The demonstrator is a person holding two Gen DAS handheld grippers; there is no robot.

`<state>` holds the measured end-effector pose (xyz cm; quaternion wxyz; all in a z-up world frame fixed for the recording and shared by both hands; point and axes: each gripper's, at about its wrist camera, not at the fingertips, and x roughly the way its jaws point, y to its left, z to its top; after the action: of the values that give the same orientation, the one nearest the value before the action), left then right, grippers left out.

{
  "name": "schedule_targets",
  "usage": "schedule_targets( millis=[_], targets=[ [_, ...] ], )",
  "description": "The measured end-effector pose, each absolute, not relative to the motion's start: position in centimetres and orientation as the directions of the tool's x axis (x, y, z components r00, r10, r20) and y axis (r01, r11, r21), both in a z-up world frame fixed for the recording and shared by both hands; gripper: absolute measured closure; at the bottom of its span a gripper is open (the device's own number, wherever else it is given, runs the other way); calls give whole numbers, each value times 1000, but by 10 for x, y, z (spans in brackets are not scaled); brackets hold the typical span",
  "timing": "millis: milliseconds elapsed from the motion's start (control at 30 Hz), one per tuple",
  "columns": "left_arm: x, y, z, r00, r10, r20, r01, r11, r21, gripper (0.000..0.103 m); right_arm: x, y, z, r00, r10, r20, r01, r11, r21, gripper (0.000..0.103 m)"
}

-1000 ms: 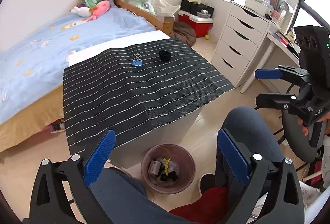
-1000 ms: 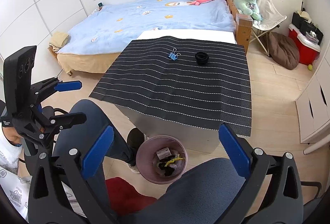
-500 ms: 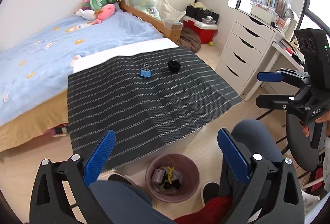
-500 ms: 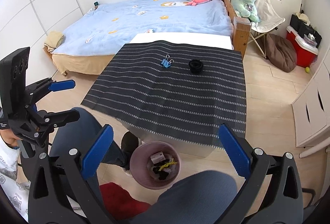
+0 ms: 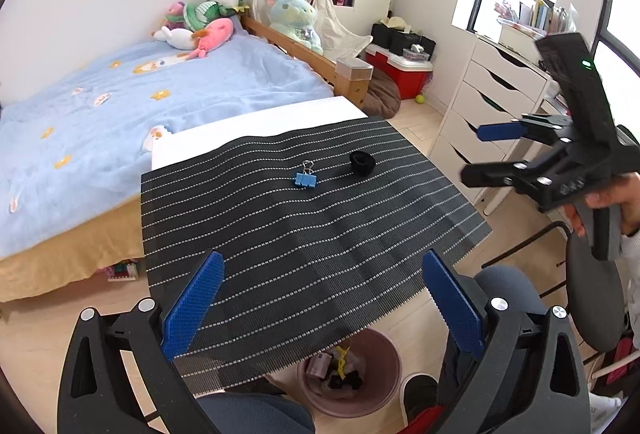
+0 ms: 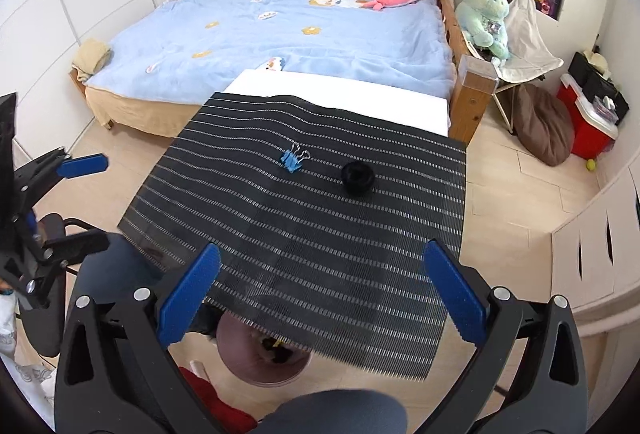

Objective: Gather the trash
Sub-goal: 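Reach the right tool to the small black round item and grasp it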

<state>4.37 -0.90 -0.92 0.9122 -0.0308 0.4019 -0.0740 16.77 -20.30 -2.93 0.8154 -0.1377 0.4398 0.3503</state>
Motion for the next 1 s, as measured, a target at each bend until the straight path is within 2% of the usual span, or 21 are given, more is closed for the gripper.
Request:
schedule_targets(
  millis=[233,700,767,800,933,1000],
  targets=[
    [49,-4,-17,656,-160,-738,102,987,-124,8,213,-178,-46,324,434,-840,-697,710,98,3],
    [54,5,-35,628,-176,-758,88,984,-155,8,274,-132,-105,227,295,-928,-719,693,44,4],
    [54,5,-37,627,-178,-759,90,984,-156,8,279,-129,-113,214,280,-936,-718,694,44,16],
    [54,6,-38,627,-178,-759,89,983,-157,8,280,-127,-115,209,271,-940,-718,695,41,26],
    [54,7,-39,627,-179,-758,86,983,-161,8,284,-122,-125,190,255,-948,-724,689,40,28],
    [54,8,-40,625,-180,-760,84,983,-164,8,286,-121,-127,187,254,-949,-721,692,43,34]
  ],
)
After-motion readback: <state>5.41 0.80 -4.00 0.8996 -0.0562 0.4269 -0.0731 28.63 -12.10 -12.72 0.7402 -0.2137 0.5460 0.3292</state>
